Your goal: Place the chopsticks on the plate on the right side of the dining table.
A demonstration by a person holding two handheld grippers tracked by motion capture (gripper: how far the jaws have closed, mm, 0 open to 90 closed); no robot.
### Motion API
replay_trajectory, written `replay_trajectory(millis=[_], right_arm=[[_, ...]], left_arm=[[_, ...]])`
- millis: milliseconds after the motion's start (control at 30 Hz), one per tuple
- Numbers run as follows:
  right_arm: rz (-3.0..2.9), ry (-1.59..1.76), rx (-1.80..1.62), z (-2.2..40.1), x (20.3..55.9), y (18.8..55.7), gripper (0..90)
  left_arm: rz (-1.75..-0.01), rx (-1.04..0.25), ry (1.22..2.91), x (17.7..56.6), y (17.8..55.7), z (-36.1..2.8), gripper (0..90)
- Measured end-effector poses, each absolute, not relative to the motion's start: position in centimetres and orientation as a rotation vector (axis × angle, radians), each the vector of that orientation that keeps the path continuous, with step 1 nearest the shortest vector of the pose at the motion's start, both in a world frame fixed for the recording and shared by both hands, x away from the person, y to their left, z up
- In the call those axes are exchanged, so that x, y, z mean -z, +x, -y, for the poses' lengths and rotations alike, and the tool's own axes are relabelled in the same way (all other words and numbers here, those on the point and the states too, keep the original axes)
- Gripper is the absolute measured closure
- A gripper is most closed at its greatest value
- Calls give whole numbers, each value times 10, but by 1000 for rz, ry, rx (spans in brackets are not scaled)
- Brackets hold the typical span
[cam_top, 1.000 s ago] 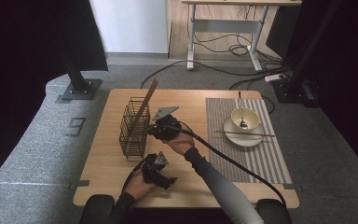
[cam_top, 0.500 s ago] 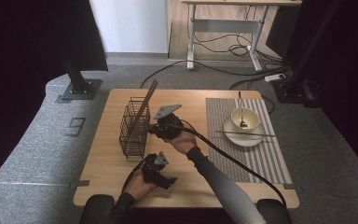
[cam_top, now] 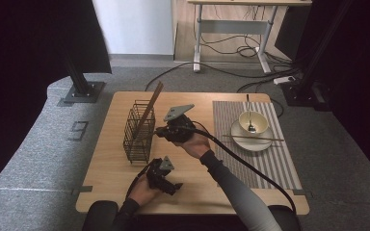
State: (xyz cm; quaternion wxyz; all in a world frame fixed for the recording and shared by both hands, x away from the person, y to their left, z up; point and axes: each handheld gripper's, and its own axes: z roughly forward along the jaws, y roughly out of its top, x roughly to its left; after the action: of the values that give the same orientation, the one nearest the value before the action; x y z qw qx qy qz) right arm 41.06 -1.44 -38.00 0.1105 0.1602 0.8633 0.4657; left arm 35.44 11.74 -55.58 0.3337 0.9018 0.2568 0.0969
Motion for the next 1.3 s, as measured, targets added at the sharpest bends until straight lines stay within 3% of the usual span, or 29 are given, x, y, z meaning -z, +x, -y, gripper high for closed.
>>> replay_trajectory(millis=[900,1300], right_arm=[[-2464,499,-1422,67,333,398,828],[-2427,542,-1416,96,329,394,828]], left_arm=[[-674,-248,2346,556,354,-117,0],[-672,-248,2346,556,354,-117,0]])
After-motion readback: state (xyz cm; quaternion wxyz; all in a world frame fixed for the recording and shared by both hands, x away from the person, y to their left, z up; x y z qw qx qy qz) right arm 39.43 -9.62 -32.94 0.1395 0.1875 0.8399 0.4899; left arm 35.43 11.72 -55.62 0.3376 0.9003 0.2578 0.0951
